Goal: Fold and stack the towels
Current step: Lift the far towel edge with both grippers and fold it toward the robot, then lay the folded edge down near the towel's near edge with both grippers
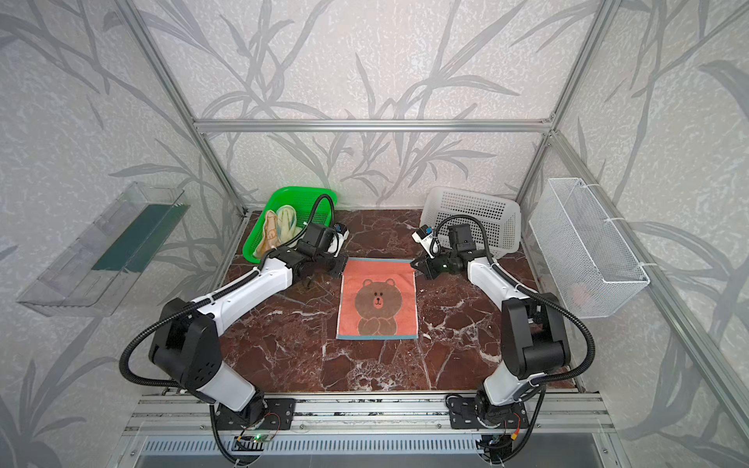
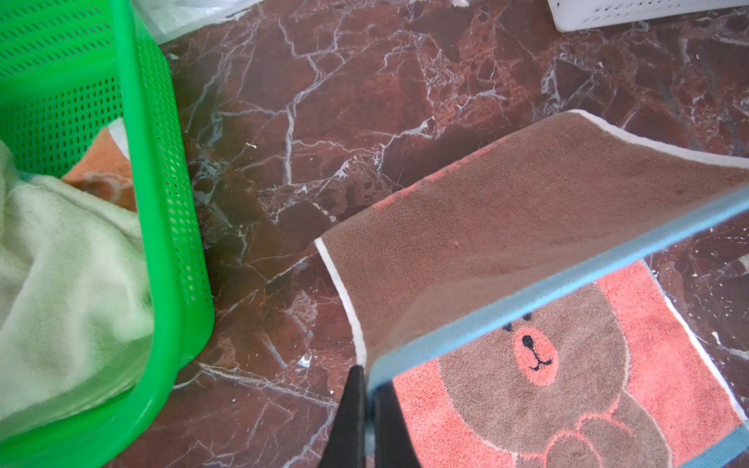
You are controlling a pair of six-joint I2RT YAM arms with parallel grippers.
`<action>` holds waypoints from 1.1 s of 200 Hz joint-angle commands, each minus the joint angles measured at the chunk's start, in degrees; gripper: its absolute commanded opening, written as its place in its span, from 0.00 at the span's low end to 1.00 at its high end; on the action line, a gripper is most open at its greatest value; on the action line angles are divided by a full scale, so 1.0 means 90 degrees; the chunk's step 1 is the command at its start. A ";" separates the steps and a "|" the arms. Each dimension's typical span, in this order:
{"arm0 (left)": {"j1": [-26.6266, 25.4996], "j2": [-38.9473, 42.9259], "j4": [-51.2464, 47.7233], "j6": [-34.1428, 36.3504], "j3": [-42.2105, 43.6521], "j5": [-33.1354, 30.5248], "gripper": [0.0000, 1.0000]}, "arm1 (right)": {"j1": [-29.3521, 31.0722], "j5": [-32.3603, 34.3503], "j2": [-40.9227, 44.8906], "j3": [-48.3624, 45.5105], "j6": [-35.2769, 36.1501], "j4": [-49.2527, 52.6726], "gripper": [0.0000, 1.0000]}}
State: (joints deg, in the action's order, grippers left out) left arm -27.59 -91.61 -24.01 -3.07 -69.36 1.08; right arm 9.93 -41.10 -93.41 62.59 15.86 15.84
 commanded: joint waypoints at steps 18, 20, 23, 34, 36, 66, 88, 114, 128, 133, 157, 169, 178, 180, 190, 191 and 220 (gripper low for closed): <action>-0.0037 0.0381 -0.0242 -0.0328 0.0394 -0.0151 0.00 | -0.0010 0.0182 0.0228 -0.0209 -0.0220 0.0611 0.00; -0.0039 0.0391 -0.0235 -0.0336 0.0405 -0.0150 0.00 | -0.0010 0.0182 0.0241 -0.0234 -0.0234 0.0605 0.00; -0.0045 0.0411 -0.0233 -0.0347 0.0434 -0.0142 0.00 | -0.0005 0.0177 0.0264 -0.0269 -0.0244 0.0595 0.00; -0.0060 0.0455 -0.0235 -0.0376 0.0508 -0.0113 0.00 | 0.0009 0.0134 0.0369 -0.0421 -0.0304 0.0484 0.00; -0.0069 0.0458 -0.0238 -0.0380 0.0517 -0.0111 0.00 | 0.0009 0.0133 0.0383 -0.0448 -0.0318 0.0466 0.00; -0.0146 0.0530 -0.0346 -0.0407 0.0568 -0.0194 0.00 | 0.0056 -0.0001 0.0628 -0.0720 -0.0487 0.0345 0.00; -0.0200 0.0635 -0.0606 -0.0478 0.0495 -0.0198 0.00 | 0.0105 0.0011 0.0833 -0.0908 -0.0619 0.0265 0.00; -0.0293 0.0847 -0.0745 -0.0543 0.0536 -0.0200 0.00 | 0.0155 -0.0016 0.1097 -0.1129 -0.0794 0.0182 0.00; -0.0343 0.0979 -0.0787 -0.0559 0.0582 -0.0239 0.00 | 0.0204 0.0033 0.1272 -0.1227 -0.0850 0.0219 0.00; -0.0375 0.1025 -0.0789 -0.0558 0.0604 -0.0268 0.00 | 0.0213 0.0031 0.1323 -0.1246 -0.0858 0.0227 0.00; -0.0438 0.1180 -0.0876 -0.0606 0.0665 -0.0315 0.00 | 0.0269 0.0097 0.1577 -0.1356 -0.0936 0.0351 0.00; -0.0496 0.1232 -0.0906 -0.0638 0.0694 -0.0325 0.00 | 0.0318 0.0177 0.1681 -0.1419 -0.0962 0.0398 0.00; -0.0538 0.1273 -0.0916 -0.0656 0.0741 -0.0334 0.00 | 0.0346 0.0202 0.1761 -0.1487 -0.0999 0.0397 0.00; -0.0545 0.1280 -0.0916 -0.0667 0.0751 -0.0342 0.00 | 0.0345 0.0202 0.1774 -0.1505 -0.1010 0.0394 0.00; -0.0592 0.1321 -0.0939 -0.0693 0.0797 -0.0386 0.00 | 0.0378 0.0211 0.1821 -0.1578 -0.1066 0.0388 0.00; -0.0599 0.1322 -0.0942 -0.0703 0.0805 -0.0395 0.00 | 0.0379 0.0211 0.1827 -0.1586 -0.1072 0.0389 0.00; -0.0649 0.1375 -0.0943 -0.0783 0.0965 -0.0453 0.00 | 0.0506 0.0243 0.1882 -0.1793 -0.1176 0.0341 0.00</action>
State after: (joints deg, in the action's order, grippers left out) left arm -33.23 -81.06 -30.33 -8.19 -62.11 -0.56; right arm 13.65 -40.07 -77.67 48.25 6.81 18.13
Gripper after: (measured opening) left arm 0.048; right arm 0.051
